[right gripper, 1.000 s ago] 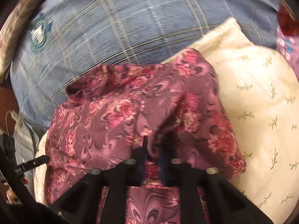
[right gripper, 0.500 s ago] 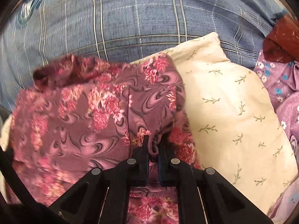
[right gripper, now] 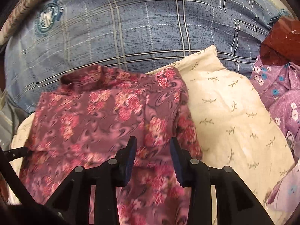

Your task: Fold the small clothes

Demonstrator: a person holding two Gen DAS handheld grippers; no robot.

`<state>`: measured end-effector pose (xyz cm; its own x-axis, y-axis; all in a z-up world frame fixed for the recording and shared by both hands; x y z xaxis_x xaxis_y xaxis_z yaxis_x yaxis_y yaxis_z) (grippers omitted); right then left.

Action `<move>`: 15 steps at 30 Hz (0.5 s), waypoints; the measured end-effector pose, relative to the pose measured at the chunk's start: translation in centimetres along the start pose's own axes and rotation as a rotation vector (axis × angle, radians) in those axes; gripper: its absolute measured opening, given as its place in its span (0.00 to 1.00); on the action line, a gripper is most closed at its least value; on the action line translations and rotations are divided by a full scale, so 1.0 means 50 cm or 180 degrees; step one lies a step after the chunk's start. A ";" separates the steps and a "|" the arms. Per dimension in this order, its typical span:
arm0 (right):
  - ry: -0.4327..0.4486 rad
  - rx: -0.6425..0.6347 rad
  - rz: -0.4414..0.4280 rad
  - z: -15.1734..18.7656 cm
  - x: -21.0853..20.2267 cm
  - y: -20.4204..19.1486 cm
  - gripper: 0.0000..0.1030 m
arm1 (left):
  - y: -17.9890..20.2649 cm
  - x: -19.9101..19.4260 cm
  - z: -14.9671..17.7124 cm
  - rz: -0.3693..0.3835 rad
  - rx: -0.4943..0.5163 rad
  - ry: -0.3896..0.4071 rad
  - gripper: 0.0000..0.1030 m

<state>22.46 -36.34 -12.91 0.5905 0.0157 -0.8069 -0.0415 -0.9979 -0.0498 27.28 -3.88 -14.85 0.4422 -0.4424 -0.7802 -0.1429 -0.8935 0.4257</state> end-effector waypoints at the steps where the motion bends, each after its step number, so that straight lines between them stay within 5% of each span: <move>1: 0.0003 0.0010 -0.0028 0.005 -0.009 -0.001 0.36 | -0.003 -0.017 0.006 0.0017 -0.0011 0.0018 0.39; 8: 0.0003 0.0013 -0.0185 0.037 -0.056 -0.009 0.40 | -0.026 -0.083 0.037 0.0027 -0.0056 0.0107 0.42; 15: -0.0160 0.0376 -0.0221 0.030 -0.002 0.036 0.41 | -0.058 -0.062 0.000 -0.0137 -0.0290 0.0143 0.42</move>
<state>21.09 -38.04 -13.80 0.5544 0.0906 -0.8273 -0.0982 -0.9800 -0.1731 26.32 0.07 -13.67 0.4858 -0.3981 -0.7781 -0.0427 -0.9000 0.4338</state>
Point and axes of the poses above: each gripper's, at about its wrist camera, not at the fingertips, and x roughly the way its jaws point, y to its right, z to its underside, the point moved 8 cm from there along x, roughly the way its jaws point, and after that the axes turned 1 degree about -x, right-handed, at the moved point
